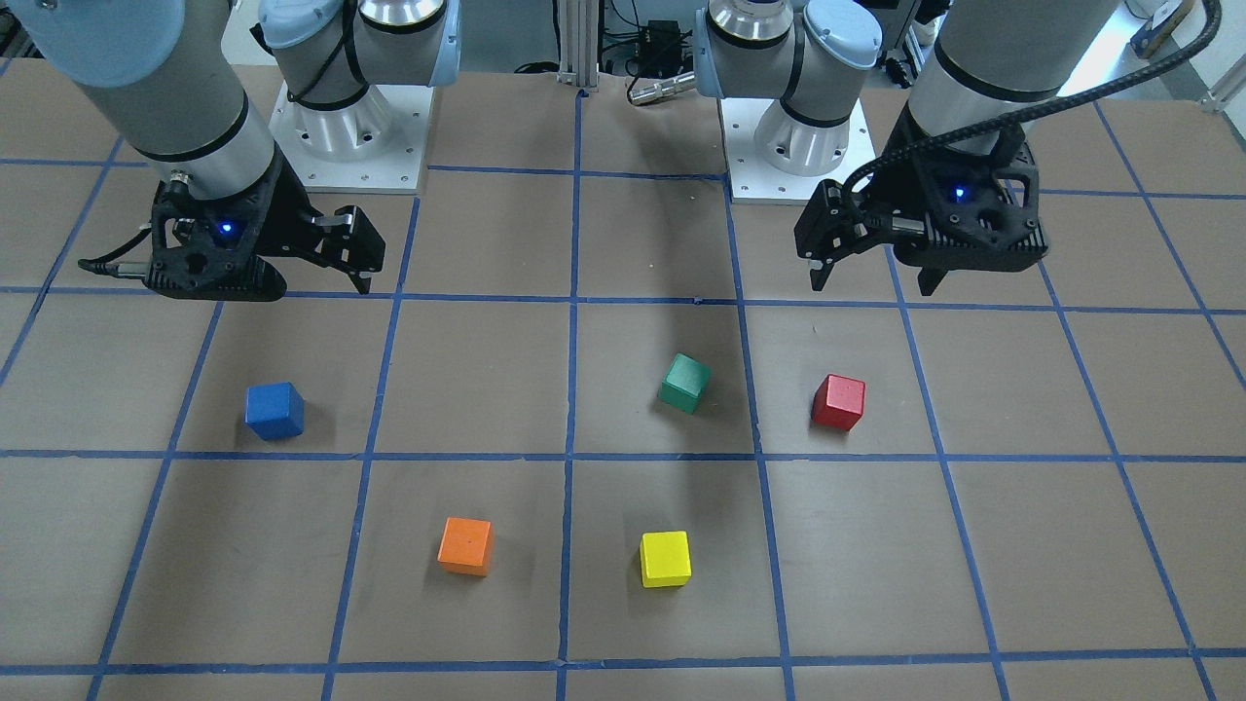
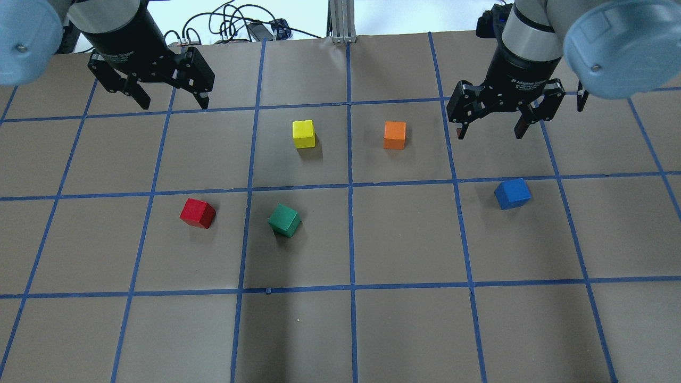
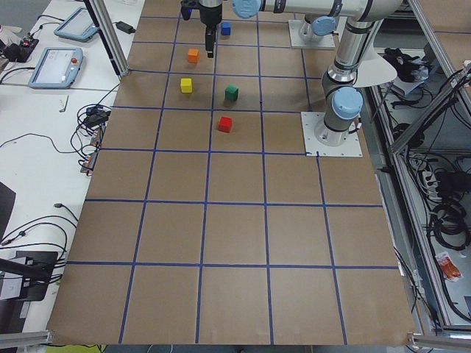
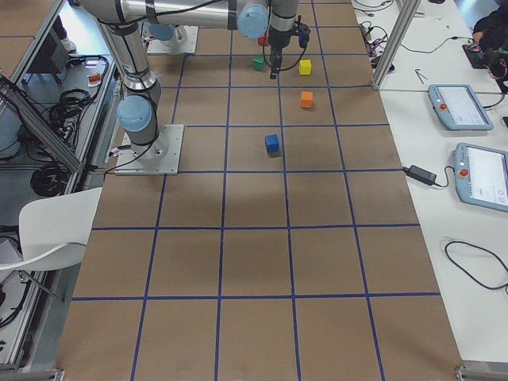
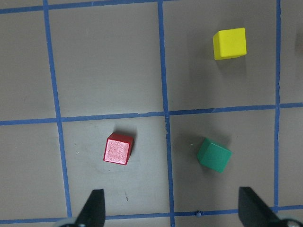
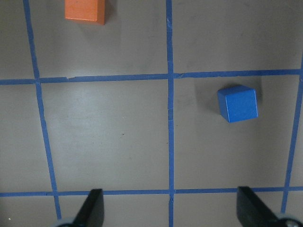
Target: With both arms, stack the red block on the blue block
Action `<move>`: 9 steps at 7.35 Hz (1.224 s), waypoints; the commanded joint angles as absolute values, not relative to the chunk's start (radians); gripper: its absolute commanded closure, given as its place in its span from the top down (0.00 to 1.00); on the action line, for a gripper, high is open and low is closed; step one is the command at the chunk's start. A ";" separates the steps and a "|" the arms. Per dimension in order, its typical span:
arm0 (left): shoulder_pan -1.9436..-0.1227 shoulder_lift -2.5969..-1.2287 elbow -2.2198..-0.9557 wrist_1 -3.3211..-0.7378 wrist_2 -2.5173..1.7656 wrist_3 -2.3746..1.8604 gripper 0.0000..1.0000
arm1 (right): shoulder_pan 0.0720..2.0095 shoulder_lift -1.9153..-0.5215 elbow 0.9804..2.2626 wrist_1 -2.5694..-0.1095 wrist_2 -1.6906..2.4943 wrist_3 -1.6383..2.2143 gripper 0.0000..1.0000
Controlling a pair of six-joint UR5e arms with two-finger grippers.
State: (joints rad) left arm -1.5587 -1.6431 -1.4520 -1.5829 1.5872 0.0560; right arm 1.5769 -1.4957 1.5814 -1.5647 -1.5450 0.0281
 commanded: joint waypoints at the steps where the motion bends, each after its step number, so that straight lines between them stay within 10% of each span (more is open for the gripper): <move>1: -1.560 -1.632 -1.465 -1.586 1.595 0.058 1.00 | 1.577 -1.494 1.582 -1.565 -1.546 0.028 1.00; 9: -1.502 -1.673 -1.519 -1.588 1.597 0.170 1.00 | 1.577 -1.497 1.606 -1.565 -1.546 0.008 1.00</move>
State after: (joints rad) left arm -1.5218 -1.6532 -1.5038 -1.5901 1.5934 0.1477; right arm 1.5769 -1.4962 1.6024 -1.5653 -1.5471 0.0120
